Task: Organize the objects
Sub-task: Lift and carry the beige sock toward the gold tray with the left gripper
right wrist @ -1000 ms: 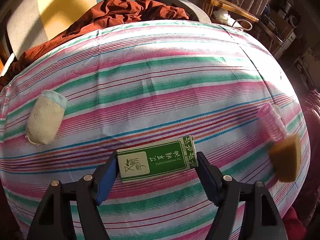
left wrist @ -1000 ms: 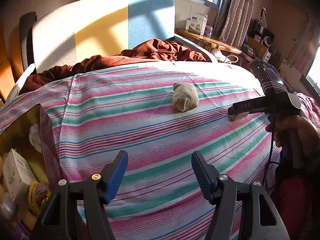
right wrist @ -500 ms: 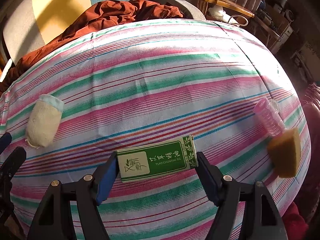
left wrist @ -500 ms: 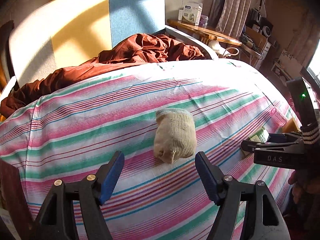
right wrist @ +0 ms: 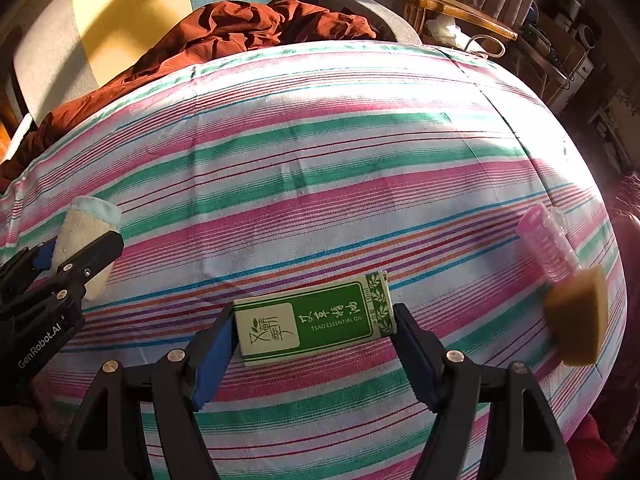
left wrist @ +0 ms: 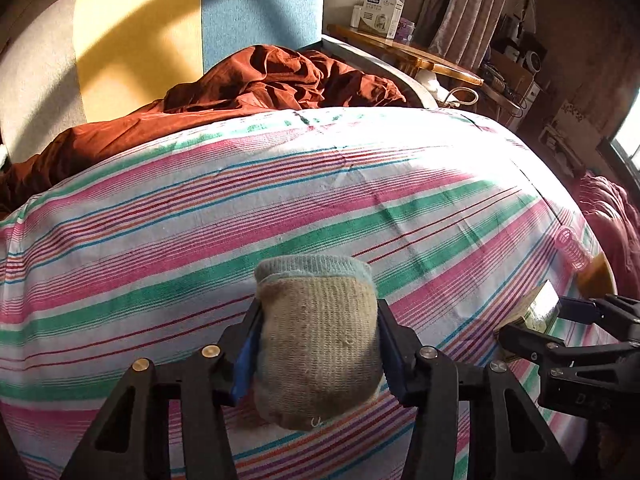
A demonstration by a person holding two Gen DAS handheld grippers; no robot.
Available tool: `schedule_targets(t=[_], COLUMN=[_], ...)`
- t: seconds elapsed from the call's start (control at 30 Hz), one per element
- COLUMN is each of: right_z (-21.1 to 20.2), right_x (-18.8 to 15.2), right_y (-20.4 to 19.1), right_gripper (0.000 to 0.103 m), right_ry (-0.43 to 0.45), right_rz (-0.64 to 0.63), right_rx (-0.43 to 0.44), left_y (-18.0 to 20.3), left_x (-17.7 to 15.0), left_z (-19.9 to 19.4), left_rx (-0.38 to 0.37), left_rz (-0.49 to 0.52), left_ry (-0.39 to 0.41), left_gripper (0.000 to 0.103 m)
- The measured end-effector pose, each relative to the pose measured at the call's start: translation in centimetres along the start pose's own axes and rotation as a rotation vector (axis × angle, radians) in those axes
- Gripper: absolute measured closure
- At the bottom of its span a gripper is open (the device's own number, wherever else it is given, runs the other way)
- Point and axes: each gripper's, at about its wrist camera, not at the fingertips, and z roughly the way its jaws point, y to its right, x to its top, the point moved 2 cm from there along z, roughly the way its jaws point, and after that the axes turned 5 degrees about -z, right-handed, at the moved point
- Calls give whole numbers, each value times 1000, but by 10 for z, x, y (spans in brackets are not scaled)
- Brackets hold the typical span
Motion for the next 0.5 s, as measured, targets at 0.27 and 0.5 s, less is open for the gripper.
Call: schedule_targets(t=[0.27, 0.5], right_z=[0, -8], right_x=[0, -9], right_y=[-29, -83], right_gripper=[27, 27], right_ry=[16, 28], right_rz=[-126, -307], right_rx=[66, 188], left_y=[-29, -48], left_x=[-80, -152], left_z=[-62, -118], left_rx=[20, 52], left_rz=[-80, -109], left_ry=[61, 107], left_gripper=[51, 50])
